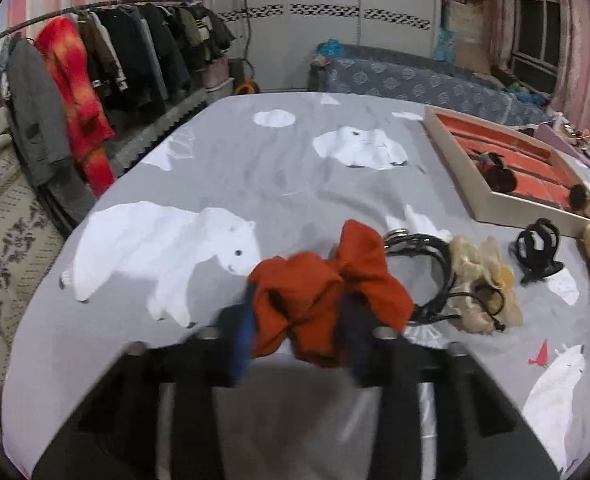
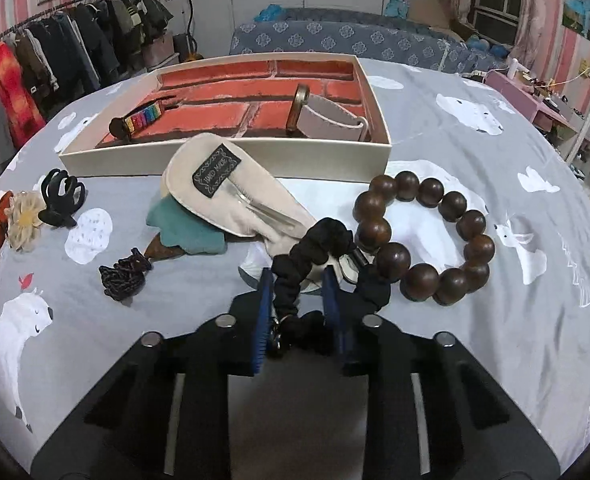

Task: Organize jewelry
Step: 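Grasp the orange scrunchie with the left tool while the right tool grasps the black hair tie, then carry the scrunchie and hair tie over the tray with both tools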

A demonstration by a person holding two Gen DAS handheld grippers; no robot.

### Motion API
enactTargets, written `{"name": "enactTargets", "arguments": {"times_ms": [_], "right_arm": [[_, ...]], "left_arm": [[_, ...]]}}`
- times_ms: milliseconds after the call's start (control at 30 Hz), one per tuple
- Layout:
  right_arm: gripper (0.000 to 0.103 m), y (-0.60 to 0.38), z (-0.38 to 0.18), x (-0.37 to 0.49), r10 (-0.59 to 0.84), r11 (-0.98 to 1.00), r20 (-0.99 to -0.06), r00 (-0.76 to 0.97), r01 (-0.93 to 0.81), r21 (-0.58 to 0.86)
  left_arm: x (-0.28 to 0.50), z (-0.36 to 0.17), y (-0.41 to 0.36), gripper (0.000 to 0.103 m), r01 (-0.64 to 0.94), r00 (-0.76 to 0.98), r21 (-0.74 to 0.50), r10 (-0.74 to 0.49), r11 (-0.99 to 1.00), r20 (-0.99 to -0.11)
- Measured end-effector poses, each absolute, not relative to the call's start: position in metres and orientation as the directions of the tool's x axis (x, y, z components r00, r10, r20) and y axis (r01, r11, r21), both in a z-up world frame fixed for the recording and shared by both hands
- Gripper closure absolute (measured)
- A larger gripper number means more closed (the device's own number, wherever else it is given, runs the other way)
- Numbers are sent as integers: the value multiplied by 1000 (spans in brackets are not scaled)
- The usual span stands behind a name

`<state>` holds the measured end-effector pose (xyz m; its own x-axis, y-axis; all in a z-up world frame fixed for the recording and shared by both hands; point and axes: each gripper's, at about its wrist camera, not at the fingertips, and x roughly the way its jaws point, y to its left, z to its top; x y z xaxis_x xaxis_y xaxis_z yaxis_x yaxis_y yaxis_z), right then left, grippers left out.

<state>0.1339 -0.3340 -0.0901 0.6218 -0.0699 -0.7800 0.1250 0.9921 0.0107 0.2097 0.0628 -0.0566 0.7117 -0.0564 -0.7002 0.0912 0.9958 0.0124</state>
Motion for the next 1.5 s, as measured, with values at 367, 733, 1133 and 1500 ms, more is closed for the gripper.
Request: {"name": "enactTargets", "arguments": {"times_ms": [367,733,1133,1500], "right_arm": [[92,-339,-57,99,-38,994,-717,696,102,46],[92,-342,23,17,-28,998,-538,843,53,31],[92,-347,49,-29,-20,998,-471,882,43,37],[92,-352,42,-10,0,999,-494,869,24,42]], "left_arm": [[168,-16,60,87,89,783,14,-61,996,-619],[88,57,37,87,106,864,21,-82,994,-497],[51,70,2,87,151,869,24,-121,988,-480],[75,69,-21,87,183,856,29,-145,983,-497]]}}
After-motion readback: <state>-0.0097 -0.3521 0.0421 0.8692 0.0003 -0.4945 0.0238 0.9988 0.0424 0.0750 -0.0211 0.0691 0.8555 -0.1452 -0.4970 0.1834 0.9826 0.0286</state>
